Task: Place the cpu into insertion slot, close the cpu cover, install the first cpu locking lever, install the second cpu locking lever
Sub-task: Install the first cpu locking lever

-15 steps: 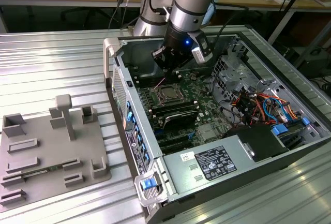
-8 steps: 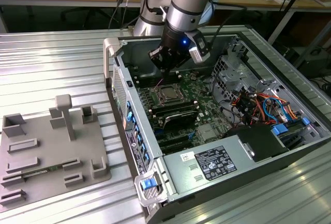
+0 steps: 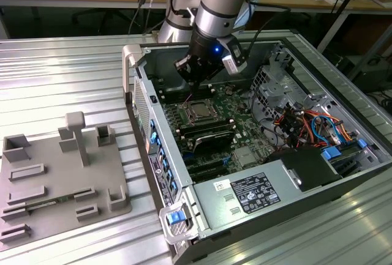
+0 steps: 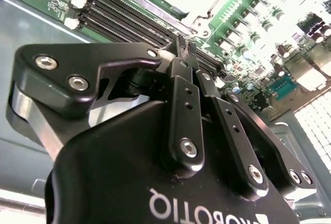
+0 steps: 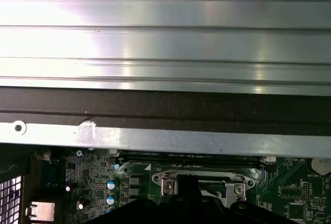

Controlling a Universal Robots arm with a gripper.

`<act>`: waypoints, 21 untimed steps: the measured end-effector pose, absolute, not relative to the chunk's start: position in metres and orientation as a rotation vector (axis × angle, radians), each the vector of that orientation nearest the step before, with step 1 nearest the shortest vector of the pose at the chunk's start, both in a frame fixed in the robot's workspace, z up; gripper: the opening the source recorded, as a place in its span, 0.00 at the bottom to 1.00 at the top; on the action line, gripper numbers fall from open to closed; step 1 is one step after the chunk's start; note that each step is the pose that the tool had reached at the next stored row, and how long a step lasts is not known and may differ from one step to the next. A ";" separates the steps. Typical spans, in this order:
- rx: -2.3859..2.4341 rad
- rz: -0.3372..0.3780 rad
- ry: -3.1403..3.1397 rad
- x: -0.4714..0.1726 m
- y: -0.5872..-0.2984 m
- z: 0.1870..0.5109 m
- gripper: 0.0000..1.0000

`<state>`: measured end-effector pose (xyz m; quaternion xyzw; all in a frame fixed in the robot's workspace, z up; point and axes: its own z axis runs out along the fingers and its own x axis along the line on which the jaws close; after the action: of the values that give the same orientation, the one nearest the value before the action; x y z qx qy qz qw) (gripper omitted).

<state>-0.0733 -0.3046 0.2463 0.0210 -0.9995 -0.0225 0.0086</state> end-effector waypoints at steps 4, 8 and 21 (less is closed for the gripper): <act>0.088 -0.070 -3.122 -0.069 -0.303 0.242 0.11; 0.102 -0.070 -3.122 -0.061 -0.303 0.239 0.11; 0.111 -0.070 -3.122 -0.047 -0.303 0.223 0.11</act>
<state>-0.0470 -0.3026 0.2232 0.0356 -0.9991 -0.0224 0.0086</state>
